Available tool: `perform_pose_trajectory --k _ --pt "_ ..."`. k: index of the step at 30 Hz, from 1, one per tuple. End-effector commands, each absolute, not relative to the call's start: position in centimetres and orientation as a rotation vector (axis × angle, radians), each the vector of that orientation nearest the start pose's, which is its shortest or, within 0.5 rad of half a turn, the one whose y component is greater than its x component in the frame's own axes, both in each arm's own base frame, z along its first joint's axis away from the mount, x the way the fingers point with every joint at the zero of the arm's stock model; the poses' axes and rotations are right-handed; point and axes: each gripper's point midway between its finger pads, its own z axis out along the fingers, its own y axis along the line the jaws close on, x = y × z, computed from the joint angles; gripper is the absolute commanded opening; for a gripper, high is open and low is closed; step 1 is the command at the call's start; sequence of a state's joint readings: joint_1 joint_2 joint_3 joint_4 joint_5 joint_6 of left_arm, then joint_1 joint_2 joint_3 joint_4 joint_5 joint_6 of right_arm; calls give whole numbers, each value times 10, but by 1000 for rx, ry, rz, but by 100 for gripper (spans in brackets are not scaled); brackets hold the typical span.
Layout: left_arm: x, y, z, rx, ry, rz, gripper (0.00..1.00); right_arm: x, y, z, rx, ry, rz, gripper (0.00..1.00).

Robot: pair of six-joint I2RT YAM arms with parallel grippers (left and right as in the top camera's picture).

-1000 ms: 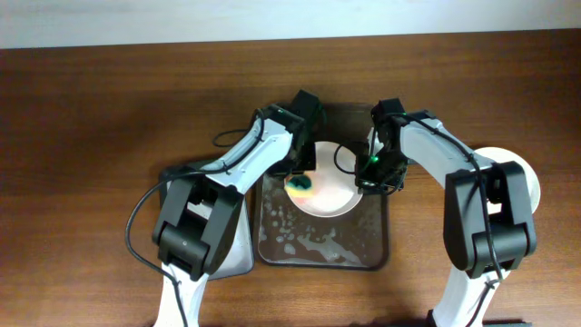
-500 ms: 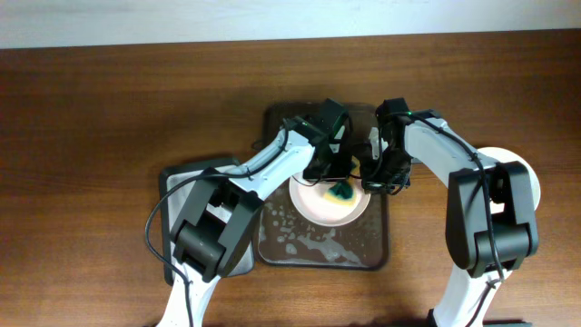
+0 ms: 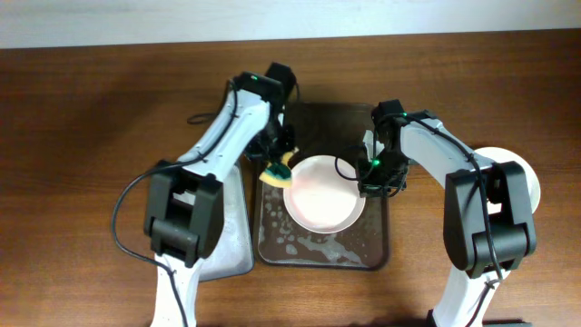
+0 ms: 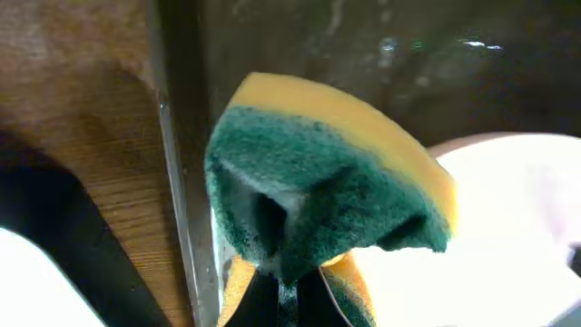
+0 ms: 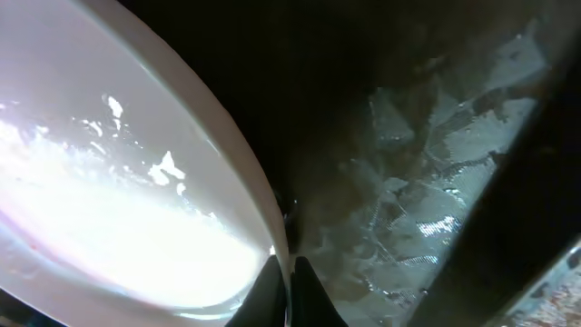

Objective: Clean dirty plates on tray and stack at the side
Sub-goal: 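Return the sponge to the grey tray with the left gripper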

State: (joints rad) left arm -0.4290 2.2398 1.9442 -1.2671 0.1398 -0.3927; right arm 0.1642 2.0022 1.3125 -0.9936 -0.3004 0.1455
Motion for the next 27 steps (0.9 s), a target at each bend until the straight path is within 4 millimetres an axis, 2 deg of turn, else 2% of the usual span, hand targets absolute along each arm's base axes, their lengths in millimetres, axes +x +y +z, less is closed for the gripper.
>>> perform_pose_trajectory --k 1,3,5,6,7,8,10,11,12,13,14,16,17,19,20,21,22,23,25,27 --pt "389 -208 148 189 3015 -469 0 315 90 -3 -8 3298 347 4" --pt "382 -176 198 161 2923 -443 0 313 90 -3 -7 3304 346 4" --pt "366 -131 233 72 2874 -276 0 314 90 -1 -8 3298 347 4" --pt "355 -114 245 40 2869 -208 0 315 90 1 -10 3290 348 4" --pt "347 -104 249 26 2872 -164 0 318 91 3 -13 3271 351 4" --pt "337 -90 246 7 2878 -70 0 323 91 7 -19 3243 354 4" --pt "321 -78 215 -42 2932 -1 0 328 92 12 -23 3213 357 4" --pt "316 -75 194 -71 2961 10 0 329 92 14 -24 3207 358 4" --pt "305 -68 153 -152 3009 30 0 329 92 15 -25 3205 359 4" --pt "302 -65 136 -189 3026 29 0 329 92 15 -26 3203 359 4" --pt "297 -61 109 -229 3042 19 0 329 92 16 -28 3199 357 4" --pt "297 -59 75 -266 3031 -38 0 333 86 22 -33 3176 301 4" --pt "299 -56 68 -280 3015 -43 0 337 80 29 -36 3148 238 4" --pt "306 -54 71 -295 2986 -54 12 344 72 51 -41 3071 167 4" --pt "310 -54 76 -284 2971 -60 27 348 71 64 -46 3027 162 4" --pt "313 -54 83 -279 2954 -65 36 350 71 84 -58 2967 169 4" --pt "316 -55 93 -277 2933 -74 49 350 71 103 -61 2914 177 4" --pt "318 -56 102 -275 2910 -86 54 349 71 121 -63 2865 184 4" --pt "319 -57 116 -270 2869 -109 66 344 70 144 -65 2806 192 4" --pt "313 -56 132 -266 2832 -128 69 337 69 162 -69 2769 197 4"
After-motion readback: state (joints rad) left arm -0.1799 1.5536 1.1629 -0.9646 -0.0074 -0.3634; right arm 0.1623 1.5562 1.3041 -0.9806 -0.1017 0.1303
